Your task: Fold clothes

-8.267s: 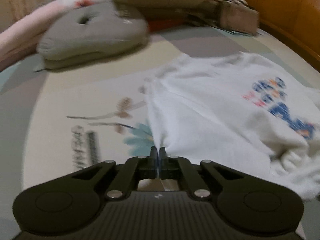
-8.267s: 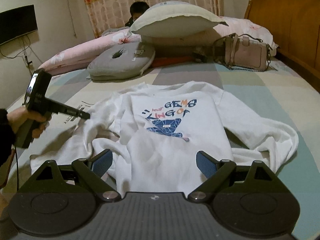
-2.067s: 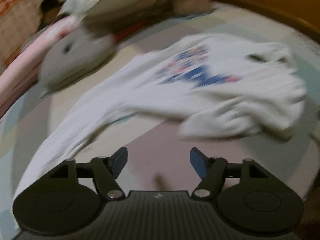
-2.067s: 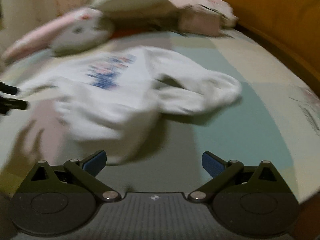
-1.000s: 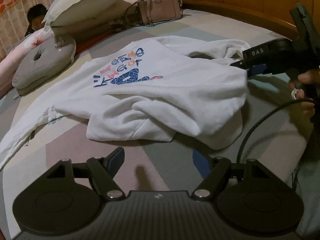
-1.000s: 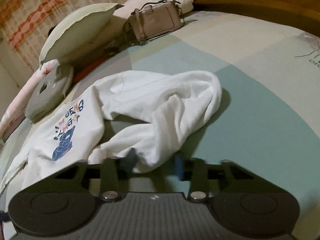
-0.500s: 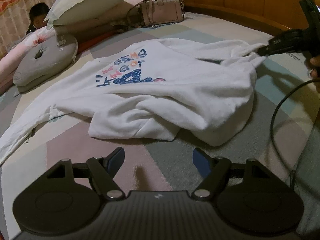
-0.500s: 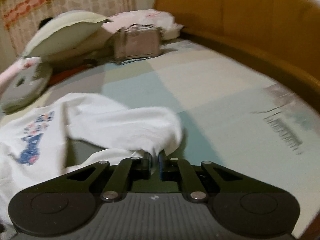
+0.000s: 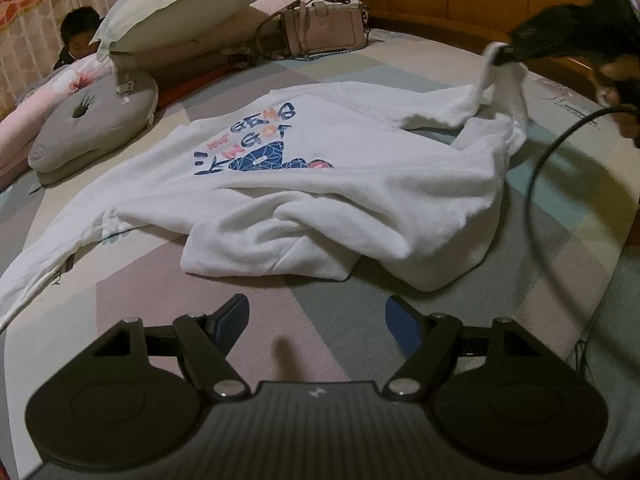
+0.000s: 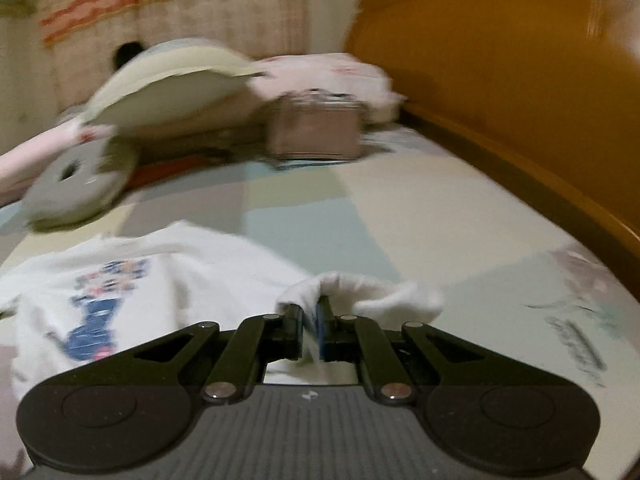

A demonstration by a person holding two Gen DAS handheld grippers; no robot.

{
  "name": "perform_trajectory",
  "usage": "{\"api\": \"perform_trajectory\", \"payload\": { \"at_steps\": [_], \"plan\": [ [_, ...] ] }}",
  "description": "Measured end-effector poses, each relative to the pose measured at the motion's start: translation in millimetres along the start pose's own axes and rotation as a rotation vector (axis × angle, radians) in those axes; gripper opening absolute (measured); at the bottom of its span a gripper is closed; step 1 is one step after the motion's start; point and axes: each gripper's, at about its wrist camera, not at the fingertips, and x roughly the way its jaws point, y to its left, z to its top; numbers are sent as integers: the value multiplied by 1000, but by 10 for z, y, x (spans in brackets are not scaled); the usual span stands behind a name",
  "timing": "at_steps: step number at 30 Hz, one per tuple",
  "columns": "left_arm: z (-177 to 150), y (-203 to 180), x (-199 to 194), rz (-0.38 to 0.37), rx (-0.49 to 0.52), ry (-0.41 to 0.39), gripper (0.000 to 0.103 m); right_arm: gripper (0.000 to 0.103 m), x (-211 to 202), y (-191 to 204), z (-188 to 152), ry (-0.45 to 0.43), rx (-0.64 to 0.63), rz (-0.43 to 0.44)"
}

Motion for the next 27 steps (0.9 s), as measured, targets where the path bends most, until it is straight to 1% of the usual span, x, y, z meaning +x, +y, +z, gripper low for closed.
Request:
{"api": "perform_trajectory", "payload": {
  "at_steps": [6, 8, 10, 12, 14, 16, 18, 19, 20, 23, 25, 27],
  "plan": [
    [-57, 91, 17, 23, -6, 26, 76, 8, 154, 723, -58, 40, -51, 180],
    [-74, 126, 23, 24, -19, 33, 76, 9, 202, 923, -98, 72, -64, 259],
    [-90, 143, 31, 31, -21, 43, 76, 10, 265, 1063, -132, 132, -92, 340],
    [-101, 148, 39, 35, -20, 50, 76, 11, 258, 1137, -182, 170, -130, 366],
    [-110, 144, 49, 33, -20, 55, 76, 15, 169, 1085, -222, 168, -156, 360],
    [-118, 139, 59, 29, -21, 60, 76, 20, 39, 892, -260, 160, -135, 356],
    [-119, 116, 73, 23, -19, 64, 76, 32, -88, 644, -303, 155, -82, 346],
    [-119, 103, 81, 20, -18, 65, 76, 50, -151, 513, -330, 152, -55, 341],
    [-118, 85, 89, 16, -16, 67, 77, 65, -214, 381, -356, 149, -28, 336],
    [-117, 16, 98, 3, 0, 68, 77, 66, -361, 119, -462, 146, 2, 344],
    [-118, -26, 90, -1, 13, 67, 77, 66, -429, 11, -541, 148, 13, 350],
    [-116, -44, 83, 0, 18, 67, 77, 66, -459, -97, -605, 145, 23, 328]
  ]
}}
